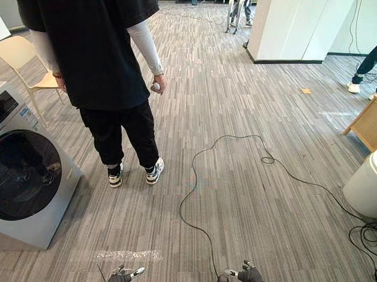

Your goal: Organize washtable

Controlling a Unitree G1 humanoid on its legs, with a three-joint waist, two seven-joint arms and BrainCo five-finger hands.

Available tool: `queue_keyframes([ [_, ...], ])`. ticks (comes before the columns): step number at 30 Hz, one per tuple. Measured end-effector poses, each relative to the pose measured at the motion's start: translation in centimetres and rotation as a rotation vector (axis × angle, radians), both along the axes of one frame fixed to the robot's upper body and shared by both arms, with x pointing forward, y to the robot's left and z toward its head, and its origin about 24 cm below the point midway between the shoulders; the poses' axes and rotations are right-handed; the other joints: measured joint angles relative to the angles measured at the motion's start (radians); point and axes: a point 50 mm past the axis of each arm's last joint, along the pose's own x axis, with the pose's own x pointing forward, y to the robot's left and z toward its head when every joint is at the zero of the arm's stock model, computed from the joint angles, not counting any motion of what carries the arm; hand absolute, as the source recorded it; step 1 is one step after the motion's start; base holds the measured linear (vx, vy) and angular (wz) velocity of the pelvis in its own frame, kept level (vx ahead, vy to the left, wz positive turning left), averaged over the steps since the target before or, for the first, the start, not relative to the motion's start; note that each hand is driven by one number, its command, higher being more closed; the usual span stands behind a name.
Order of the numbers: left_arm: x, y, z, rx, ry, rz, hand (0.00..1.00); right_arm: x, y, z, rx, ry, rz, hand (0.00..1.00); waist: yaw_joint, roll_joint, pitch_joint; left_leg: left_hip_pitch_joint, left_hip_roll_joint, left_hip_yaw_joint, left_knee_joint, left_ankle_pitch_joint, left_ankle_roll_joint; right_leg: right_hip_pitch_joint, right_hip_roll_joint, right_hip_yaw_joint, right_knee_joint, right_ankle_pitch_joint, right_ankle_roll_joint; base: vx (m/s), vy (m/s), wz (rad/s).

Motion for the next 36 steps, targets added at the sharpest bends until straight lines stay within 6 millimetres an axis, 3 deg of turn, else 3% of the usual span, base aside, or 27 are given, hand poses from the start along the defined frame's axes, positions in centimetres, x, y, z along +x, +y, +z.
queue_keyframes([
  [4, -0.5, 0.5, -0.1, 0.004, 0.017, 0.031, 0.00, 0.3, 0.2, 0.0, 0.013, -0.007, -0.019, 0.00, -0.023, -0.003, 0.004, -0.003, 0.005, -0.053, 0.015, 0.000, -0.001, 0.023, -0.005, -0.028, 0.005, -0.016, -0.007, -0.01, -0.006, 0.25],
  [6, -0.5, 0.7, 0.0, 0.004, 0.011, 0.070, 0.00, 0.2, 0.4, 0.0, 0.020, -0.005, -0.021, 0.00, -0.021, 0.000, 0.021, -0.026, 0.029, -0.089, 0.092, -0.024, -0.035, 0.048, 0.004, -0.040, 0.006, -0.050, -0.026, 0.00, -0.069, 0.35],
  [7, -0.2, 1.2, 0.2, 0.014, -0.008, 0.098, 0.00, 0.7, 0.5, 0.1, 0.021, -0.023, -0.015, 0.00, -0.019, -0.005, 0.040, -0.061, 0.066, -0.094, 0.218, -0.046, -0.065, 0.052, 0.013, -0.055, 0.047, -0.079, -0.028, -0.02, -0.087, 0.39],
  [8, 0.2, 1.9, 0.5, 0.030, -0.035, 0.127, 0.00, 1.0, 0.7, 0.2, 0.028, -0.036, -0.013, 0.00, -0.017, -0.009, 0.071, -0.127, 0.111, -0.093, 0.399, -0.045, -0.066, 0.044, 0.021, -0.068, 0.123, -0.127, -0.025, -0.05, -0.096, 0.38],
  [10, 0.1, 2.4, 0.7, 0.045, -0.047, 0.135, 0.00, 1.5, 0.8, 0.4, 0.027, -0.062, 0.029, 0.00, -0.014, 0.007, 0.082, -0.205, 0.179, -0.075, 0.597, -0.009, -0.060, 0.038, 0.040, -0.081, 0.185, -0.178, -0.022, -0.09, -0.077, 0.11],
  [12, -0.2, 2.5, 0.7, 0.051, -0.042, 0.130, 0.00, 2.1, 1.0, 0.7, 0.020, -0.083, 0.079, 0.00, 0.001, 0.004, 0.086, -0.236, 0.186, -0.067, 0.630, 0.042, -0.076, 0.039, 0.027, -0.074, 0.191, -0.195, -0.038, 0.05, -0.045, -0.05],
  [13, 0.0, 2.7, 0.8, 0.056, -0.049, 0.127, 0.00, 2.4, 0.9, 0.9, 0.013, -0.100, 0.086, 0.00, 0.007, -0.015, 0.098, -0.266, 0.173, -0.074, 0.642, 0.011, -0.046, 0.029, 0.010, -0.065, 0.192, -0.197, -0.038, 0.08, 0.062, 0.17],
  [14, 0.2, 2.6, 0.9, 0.053, -0.057, 0.129, 0.00, 2.8, 0.7, 1.0, 0.002, -0.101, 0.102, 0.00, 0.009, -0.005, 0.105, -0.284, 0.134, -0.107, 0.565, -0.041, -0.019, 0.020, -0.009, -0.054, 0.191, -0.198, -0.036, 0.04, 0.099, 0.23],
  [17, -0.3, 2.0, 0.7, 0.039, -0.051, 0.143, 0.00, 4.5, 1.4, 1.4, -0.002, -0.138, 0.167, 0.00, 0.024, 0.010, 0.115, -0.354, 0.070, -0.170, 0.344, -0.044, -0.010, -0.015, -0.048, -0.017, 0.142, -0.204, -0.026, 0.01, 0.150, -0.03],
  [18, -0.8, 1.6, 0.5, 0.028, -0.035, 0.150, 0.00, 4.8, 1.4, 1.5, -0.004, -0.147, 0.181, 0.00, 0.038, 0.028, 0.106, -0.356, 0.082, -0.192, 0.275, -0.041, -0.025, -0.012, -0.029, -0.008, 0.140, -0.212, -0.010, 0.10, 0.135, -0.54],
  [19, -1.7, 0.9, 0.3, 0.009, -0.012, 0.168, 0.00, 5.5, 1.5, 1.8, -0.008, -0.174, 0.192, 0.00, 0.060, 0.074, 0.116, -0.371, 0.140, -0.163, 0.288, 0.012, -0.029, -0.095, -0.011, -0.007, 0.432, -0.301, -0.010, 0.20, 0.125, -0.29],
  [20, -2.3, 1.9, 0.4, 0.033, -0.006, 0.190, 0.00, 5.0, 3.1, 1.6, 0.033, -0.171, 0.183, 0.00, 0.061, 0.016, 0.121, -0.362, 0.100, -0.142, 0.341, -0.022, -0.016, -0.073, -0.053, -0.002, 0.574, -0.421, 0.018, 0.25, 0.101, -0.15],
  [21, -2.6, 2.4, 0.5, 0.048, -0.005, 0.191, 0.00, 4.6, 3.7, 1.4, 0.051, -0.160, 0.182, 0.00, 0.065, -0.003, 0.124, -0.364, 0.080, -0.135, 0.372, -0.050, -0.003, -0.067, -0.081, -0.002, 0.581, -0.471, 0.039, 0.24, 0.135, 0.24],
  [22, -3.5, 2.8, 0.5, 0.060, 0.020, 0.189, 0.00, 4.1, 4.3, 1.3, 0.067, -0.149, 0.185, 0.00, 0.057, -0.032, 0.100, -0.384, 0.061, -0.136, 0.440, -0.103, 0.017, -0.046, -0.109, 0.011, 0.565, -0.521, 0.095, 0.23, 0.148, -0.05],
  [24, -4.6, 3.0, 0.4, 0.067, 0.055, 0.184, 0.00, 3.3, 4.3, 1.0, 0.073, -0.130, 0.170, 0.00, 0.058, -0.040, 0.072, -0.376, 0.041, -0.118, 0.445, -0.149, 0.037, -0.085, -0.116, 0.051, 0.696, -0.528, 0.101, 0.26, 0.157, -0.15],
  [25, -4.7, 3.5, 0.4, 0.081, 0.069, 0.165, 0.00, 3.6, 4.4, 1.2, 0.076, -0.146, 0.164, 0.00, 0.046, -0.060, 0.070, -0.343, 0.018, -0.103, 0.436, -0.166, 0.052, -0.149, -0.117, 0.095, 0.913, -0.486, 0.097, 0.34, 0.135, -0.15],
  [26, -4.9, 3.7, 0.4, 0.088, 0.075, 0.158, 0.00, 3.5, 4.2, 1.1, 0.078, -0.145, 0.135, 0.00, 0.035, -0.066, 0.069, -0.288, -0.008, -0.093, 0.406, -0.179, 0.060, -0.184, -0.124, 0.115, 1.029, -0.403, 0.062, 0.34, 0.152, -0.19],
  [27, -4.9, 3.7, 0.4, 0.089, 0.078, 0.149, 0.00, 3.4, 4.1, 1.1, 0.076, -0.142, 0.128, 0.00, 0.031, -0.063, 0.071, -0.249, -0.014, -0.089, 0.382, -0.184, 0.060, -0.192, -0.131, 0.115, 1.077, -0.356, 0.046, 0.43, 0.177, -0.21],
  [28, -4.9, 3.7, 0.4, 0.092, 0.083, 0.130, 0.00, 3.3, 3.7, 1.1, 0.072, -0.146, 0.102, 0.00, 0.026, -0.062, 0.071, -0.167, -0.028, -0.090, 0.321, -0.183, 0.057, -0.208, -0.132, 0.096, 1.159, -0.332, 0.019, 0.45, 0.159, -0.13],
  [29, -4.8, 3.6, 0.4, 0.088, 0.083, 0.121, 0.00, 3.3, 3.1, 1.1, 0.062, -0.152, 0.079, 0.00, 0.014, -0.061, 0.073, -0.087, -0.033, -0.096, 0.256, -0.182, 0.056, -0.225, -0.120, 0.051, 1.198, -0.356, -0.005, 0.46, 0.144, -0.08],
  [31, -4.3, 3.5, 0.4, 0.081, 0.076, 0.119, 0.00, 3.2, 2.0, 1.2, 0.041, -0.155, 0.035, 0.00, -0.002, -0.046, 0.070, 0.003, -0.032, -0.102, 0.172, -0.177, 0.051, -0.285, -0.082, -0.022, 1.179, -0.434, -0.029, 0.42, 0.113, -0.01],
  [32, -3.8, 3.4, 0.4, 0.076, 0.065, 0.114, 0.00, 3.0, 1.0, 1.2, 0.017, -0.147, 0.027, 0.00, -0.020, -0.039, 0.073, 0.045, -0.021, -0.103, 0.135, -0.173, 0.052, -0.333, -0.056, -0.081, 1.099, -0.472, -0.024, 0.45, 0.102, 0.12],
  [33, -3.4, 3.2, 0.4, 0.073, 0.059, 0.107, 0.00, 2.8, 0.6, 1.1, 0.012, -0.140, 0.022, 0.00, -0.025, -0.034, 0.076, 0.071, -0.015, -0.104, 0.114, -0.174, 0.049, -0.352, -0.042, -0.115, 1.033, -0.474, -0.026, 0.51, 0.083, 0.14],
  [35, -2.1, 2.6, 0.4, 0.066, 0.035, 0.078, 0.00, 2.8, 0.0, 1.3, 0.004, -0.154, -0.025, 0.00, -0.027, -0.017, 0.086, 0.151, 0.001, -0.108, 0.044, -0.179, 0.030, -0.407, 0.013, -0.200, 0.791, -0.441, -0.053, 0.53, 0.066, 0.08],
  [36, -1.1, 2.4, 0.5, 0.063, 0.012, 0.061, 0.00, 3.0, 0.1, 1.4, 0.005, -0.165, -0.026, 0.00, -0.030, -0.016, 0.087, 0.198, 0.004, -0.132, 0.006, -0.176, 0.020, -0.432, 0.046, -0.223, 0.600, -0.366, -0.066, 0.65, 0.047, 0.37],
])
